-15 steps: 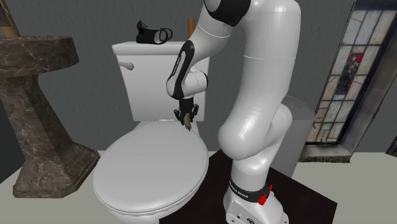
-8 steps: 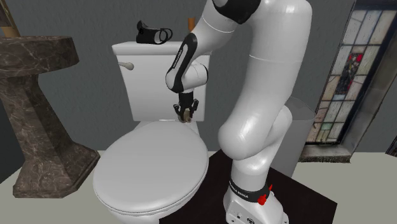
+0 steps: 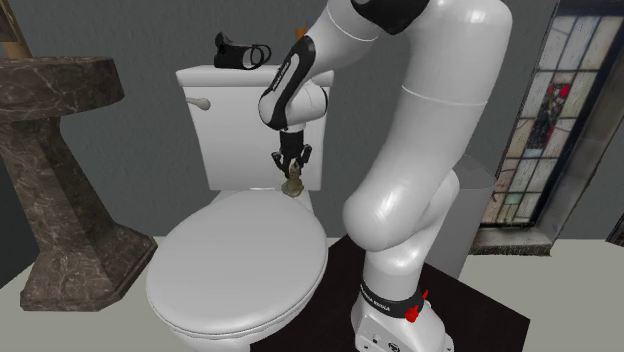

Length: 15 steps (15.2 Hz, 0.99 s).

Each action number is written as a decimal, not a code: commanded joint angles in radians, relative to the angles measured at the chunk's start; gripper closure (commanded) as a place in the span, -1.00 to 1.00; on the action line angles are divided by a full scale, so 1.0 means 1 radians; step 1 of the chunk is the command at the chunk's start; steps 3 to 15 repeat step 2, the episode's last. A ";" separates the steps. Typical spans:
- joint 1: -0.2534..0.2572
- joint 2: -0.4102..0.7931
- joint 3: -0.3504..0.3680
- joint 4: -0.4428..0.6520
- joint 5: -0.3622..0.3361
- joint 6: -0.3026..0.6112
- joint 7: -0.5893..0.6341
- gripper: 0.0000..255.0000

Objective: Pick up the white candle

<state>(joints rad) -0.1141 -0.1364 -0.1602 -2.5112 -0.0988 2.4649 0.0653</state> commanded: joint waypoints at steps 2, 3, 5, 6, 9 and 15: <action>0.000 -0.017 0.001 0.003 -0.002 -0.020 0.001 1.00; 0.000 -0.017 0.001 0.003 -0.002 -0.020 0.001 1.00; 0.000 -0.017 0.001 0.003 -0.002 -0.020 0.001 1.00; 0.000 -0.017 0.001 0.003 -0.002 -0.020 0.001 1.00; 0.000 -0.017 0.001 0.003 -0.002 -0.020 0.001 1.00; 0.000 -0.017 0.001 0.003 -0.002 -0.020 0.001 1.00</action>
